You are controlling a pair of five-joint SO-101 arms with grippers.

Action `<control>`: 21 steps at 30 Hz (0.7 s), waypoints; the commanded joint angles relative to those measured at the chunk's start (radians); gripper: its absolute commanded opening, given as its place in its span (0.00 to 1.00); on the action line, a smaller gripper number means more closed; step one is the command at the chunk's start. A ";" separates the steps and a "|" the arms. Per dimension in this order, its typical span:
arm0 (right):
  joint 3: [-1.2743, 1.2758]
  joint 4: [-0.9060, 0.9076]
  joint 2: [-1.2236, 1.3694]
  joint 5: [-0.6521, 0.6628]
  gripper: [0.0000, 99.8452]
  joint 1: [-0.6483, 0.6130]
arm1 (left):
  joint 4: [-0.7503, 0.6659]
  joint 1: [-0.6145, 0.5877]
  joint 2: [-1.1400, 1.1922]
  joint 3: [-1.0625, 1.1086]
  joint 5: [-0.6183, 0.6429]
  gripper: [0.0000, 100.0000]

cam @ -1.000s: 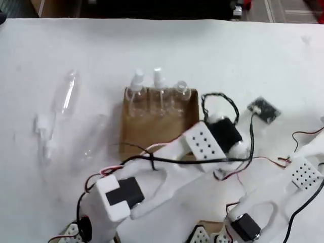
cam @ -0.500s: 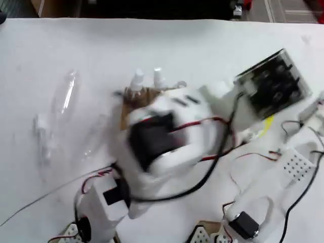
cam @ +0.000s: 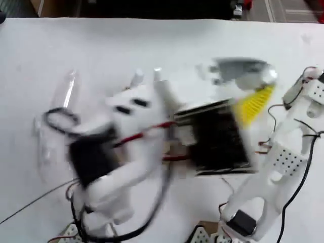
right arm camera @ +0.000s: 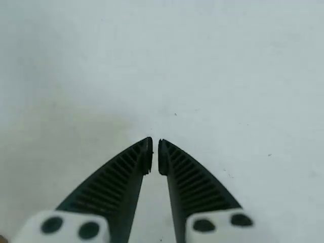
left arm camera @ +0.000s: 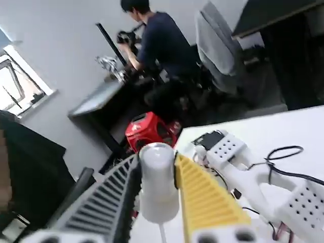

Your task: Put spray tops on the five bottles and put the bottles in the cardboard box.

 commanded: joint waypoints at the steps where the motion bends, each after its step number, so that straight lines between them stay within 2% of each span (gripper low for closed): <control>1: 0.055 0.022 -0.229 0.003 0.02 -0.012 | -0.049 -0.065 -0.128 -0.038 -0.008 0.02; 8: 0.302 0.022 -0.604 0.005 0.02 -0.074 | 0.009 -0.272 -0.285 -0.038 0.130 0.02; 13: 0.506 0.021 -0.886 0.003 0.02 -0.154 | 0.117 -0.404 -0.410 -0.038 0.146 0.02; 21: 0.678 0.019 -1.199 0.003 0.02 -0.171 | 0.187 -0.432 -0.596 0.018 0.147 0.02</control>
